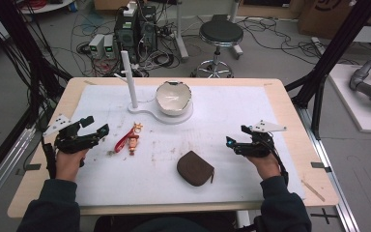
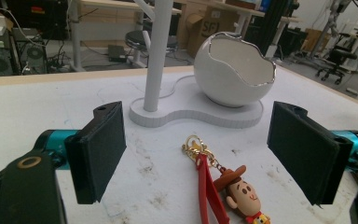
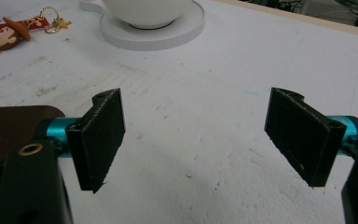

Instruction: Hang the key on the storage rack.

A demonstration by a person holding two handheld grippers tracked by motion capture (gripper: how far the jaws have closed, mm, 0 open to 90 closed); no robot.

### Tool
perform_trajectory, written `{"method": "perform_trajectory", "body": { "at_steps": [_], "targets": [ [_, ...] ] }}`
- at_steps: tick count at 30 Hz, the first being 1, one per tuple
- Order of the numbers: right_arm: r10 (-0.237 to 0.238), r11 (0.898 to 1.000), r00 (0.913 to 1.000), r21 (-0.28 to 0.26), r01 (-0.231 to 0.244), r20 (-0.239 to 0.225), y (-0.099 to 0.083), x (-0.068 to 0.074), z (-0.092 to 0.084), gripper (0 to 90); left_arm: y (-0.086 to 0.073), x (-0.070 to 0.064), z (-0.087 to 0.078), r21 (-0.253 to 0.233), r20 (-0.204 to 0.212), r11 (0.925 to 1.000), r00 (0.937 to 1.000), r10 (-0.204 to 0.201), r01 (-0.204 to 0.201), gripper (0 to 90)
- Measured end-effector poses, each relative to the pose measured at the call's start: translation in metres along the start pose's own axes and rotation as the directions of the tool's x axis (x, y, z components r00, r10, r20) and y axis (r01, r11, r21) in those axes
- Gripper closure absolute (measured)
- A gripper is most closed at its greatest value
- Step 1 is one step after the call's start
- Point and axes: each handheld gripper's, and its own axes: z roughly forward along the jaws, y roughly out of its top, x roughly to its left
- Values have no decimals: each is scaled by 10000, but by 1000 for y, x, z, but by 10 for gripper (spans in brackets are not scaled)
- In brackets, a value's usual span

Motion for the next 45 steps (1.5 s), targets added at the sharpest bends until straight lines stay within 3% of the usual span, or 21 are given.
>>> {"method": "perform_trajectory", "body": {
  "at_steps": [10,15,20,23,26,30,31,37,38,39,41,42,43,45],
  "targets": [
    [124,9999,9998,-62,-125,-147,-2,-1,-5,203,-1,-2,6,80,57,10000,10000,17,-17,196],
    [-88,9999,9974,100,95,-708,1,9,-1,203,-1,-3,6,119,169,9999,9998,84,-86,198],
    [-349,9957,9855,792,486,-1662,3,29,12,204,-1,-4,6,162,214,9998,9997,119,-123,198],
    [-560,9908,9715,1073,825,-2304,4,41,24,204,-1,-3,5,139,232,9999,9997,43,-46,198],
    [-913,9814,9625,1408,1305,-2555,2,50,33,205,-1,-2,6,125,224,9999,9997,0,-3,198],
    [-843,9777,9545,1611,1346,-2860,1,52,37,209,-2,-2,6,176,221,9998,9998,13,-17,197],
    [-667,9789,9475,1631,1228,-3129,1,54,37,209,-2,-2,6,224,236,9997,9997,49,-54,198],
    [-767,9787,9487,1587,1304,-3066,1,55,38,209,-3,-4,9,391,332,9992,9994,14,-27,226],
    [-677,9814,9525,1518,1171,-2970,2,53,37,209,-4,-6,12,586,383,9983,9992,-79,56,306],
    [-685,9823,9521,1466,1165,-2979,2,52,37,209,-7,-9,20,1087,491,9939,9985,-250,196,320],
    [-649,9841,9533,1393,1101,-2948,3,51,36,209,-10,-16,31,1757,619,9844,9979,-177,66,331],
    [-625,9847,9546,1381,1066,-2911,3,50,36,209,-10,-16,31,1757,619,9844,9979,-177,66,330],
    [-644,9852,9546,1338,1072,-2907,3,50,35,209,-13,-23,43,2331,554,9722,9984,83,-210,325],
    [-596,9855,9553,1351,1025,-2895,3,50,35,209,-17,-28,53,2763,337,9603,9990,296,-378,301]
  ]
}}
